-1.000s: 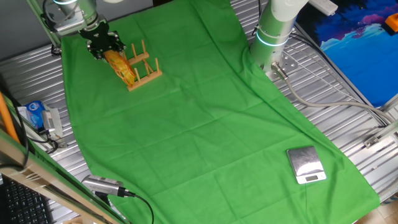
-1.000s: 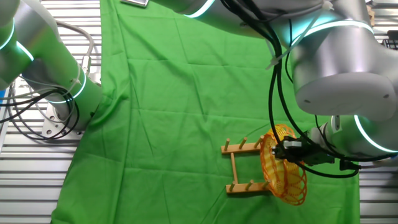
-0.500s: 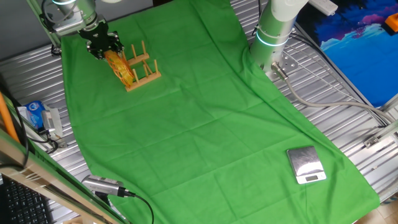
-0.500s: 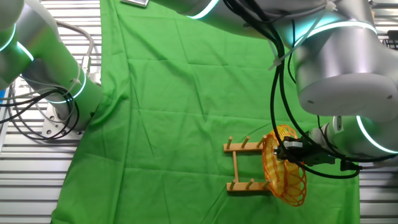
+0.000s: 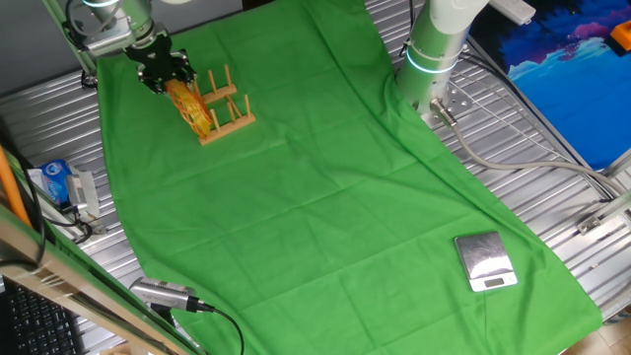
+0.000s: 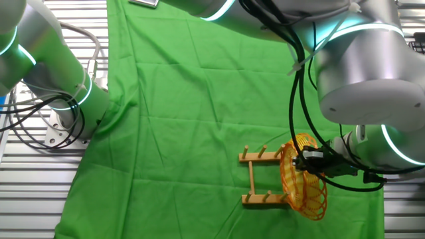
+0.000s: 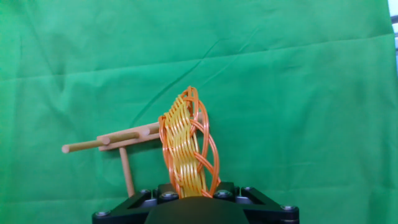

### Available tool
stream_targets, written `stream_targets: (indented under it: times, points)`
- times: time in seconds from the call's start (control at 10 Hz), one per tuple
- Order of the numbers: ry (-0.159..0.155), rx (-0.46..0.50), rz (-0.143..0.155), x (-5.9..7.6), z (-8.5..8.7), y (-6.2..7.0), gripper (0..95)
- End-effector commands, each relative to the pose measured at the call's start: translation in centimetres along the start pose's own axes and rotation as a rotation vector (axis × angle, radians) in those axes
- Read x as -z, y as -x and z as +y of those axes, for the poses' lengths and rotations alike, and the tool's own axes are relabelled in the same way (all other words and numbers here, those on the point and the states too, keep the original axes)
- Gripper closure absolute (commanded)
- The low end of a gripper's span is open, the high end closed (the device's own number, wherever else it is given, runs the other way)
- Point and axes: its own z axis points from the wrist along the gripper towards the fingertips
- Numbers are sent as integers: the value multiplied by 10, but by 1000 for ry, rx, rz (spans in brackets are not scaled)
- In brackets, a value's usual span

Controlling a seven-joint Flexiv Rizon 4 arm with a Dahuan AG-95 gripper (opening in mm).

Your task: Take the dish off the dish rack

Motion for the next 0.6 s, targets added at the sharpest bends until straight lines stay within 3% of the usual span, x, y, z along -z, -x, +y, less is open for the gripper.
stream_targets:
  times: [0.1, 0.6]
  points:
    - [5, -3, -9, 1, 0, 0, 570]
    - [34, -20, -33, 3, 1, -2, 570]
